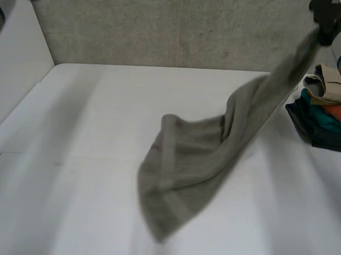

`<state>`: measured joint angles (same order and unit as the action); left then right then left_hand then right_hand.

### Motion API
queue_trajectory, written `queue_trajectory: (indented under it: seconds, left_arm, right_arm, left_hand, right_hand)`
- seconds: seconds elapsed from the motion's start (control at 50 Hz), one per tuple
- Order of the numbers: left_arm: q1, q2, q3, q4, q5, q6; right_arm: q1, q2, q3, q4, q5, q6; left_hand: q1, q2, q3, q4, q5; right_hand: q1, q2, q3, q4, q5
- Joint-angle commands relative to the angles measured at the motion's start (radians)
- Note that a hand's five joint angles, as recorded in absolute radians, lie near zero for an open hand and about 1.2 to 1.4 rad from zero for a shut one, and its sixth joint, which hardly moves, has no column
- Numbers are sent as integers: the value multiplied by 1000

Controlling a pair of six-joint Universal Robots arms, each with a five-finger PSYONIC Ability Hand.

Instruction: Fold the laundry.

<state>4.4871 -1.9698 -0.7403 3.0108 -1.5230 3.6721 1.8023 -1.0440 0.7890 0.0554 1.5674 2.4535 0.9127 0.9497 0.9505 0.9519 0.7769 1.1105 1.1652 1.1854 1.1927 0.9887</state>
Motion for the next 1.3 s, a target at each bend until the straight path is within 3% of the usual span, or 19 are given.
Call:
queue_trajectory:
  seconds: [0.02, 0.12, 0.3, 0.44, 0.58, 0.68, 0.84, 0.98, 1.16, 1.2, 1.28, 1.3]
  left_arm:
    - [-20, 35, -167, -102, 14, -135]
    - [-48, 57, -421, -116, 53, -171]
    - [-218, 63, -783, 91, 196, -159]
    - [-386, 37, -814, 184, 213, -86]
    - [-499, -58, -765, 212, 231, 5]
    - [-575, -179, -679, 197, 195, 71]
    - [-623, -286, -568, 191, 81, 131]
    - [-629, -345, -501, 195, 3, 206]
    - [-625, -417, -427, 192, -14, 292]
    - [-623, -425, -418, 189, -11, 296]
    - [-621, -443, -384, 187, -19, 306]
    - [-620, -445, -377, 191, -25, 304]
  right_arm:
    - [25, -39, 197, -57, -20, 10]
    - [25, -44, 332, -107, -46, -4]
    - [-12, -44, 456, -121, -49, 28]
    - [-23, -47, 545, -123, -53, 36]
    - [-34, -50, 592, -140, -59, 65]
    - [-29, -47, 601, -147, -66, 75]
    - [-17, -47, 602, -147, -66, 75]
    - [-15, -44, 607, -149, -69, 73]
    - [-17, -44, 610, -149, -75, 73]
    - [-18, -44, 610, -149, -75, 73]
    - [-20, -48, 610, -149, -75, 73]
    - [-20, -48, 610, -147, -75, 73]
  left_hand:
    - [-308, -345, -346, -348, -347]
    - [-482, -519, -520, -521, -521]
    - [-573, -610, -611, -612, -612]
    - [-520, -557, -558, -560, -559]
    - [-435, -472, -473, -474, -474]
    - [-382, -419, -420, -421, -421]
    - [-280, -317, -318, -319, -319]
    - [-256, -293, -294, -295, -295]
    - [-271, -308, -308, -310, -309]
    - [-221, -258, -259, -260, -260]
    - [482, 445, 444, 443, 443]
    - [484, 447, 446, 444, 445]
  right_hand:
    - [286, 231, 211, 204, 233]
    - [286, 231, 211, 204, 233]
    - [286, 231, 211, 204, 233]
    - [286, 231, 211, 204, 233]
    - [286, 231, 211, 204, 233]
    - [286, 231, 211, 204, 233]
    - [286, 231, 211, 204, 233]
    - [286, 231, 211, 204, 233]
    - [286, 231, 211, 204, 233]
    - [286, 231, 211, 204, 233]
    - [286, 231, 211, 204, 233]
    - [286, 231, 211, 204, 233]
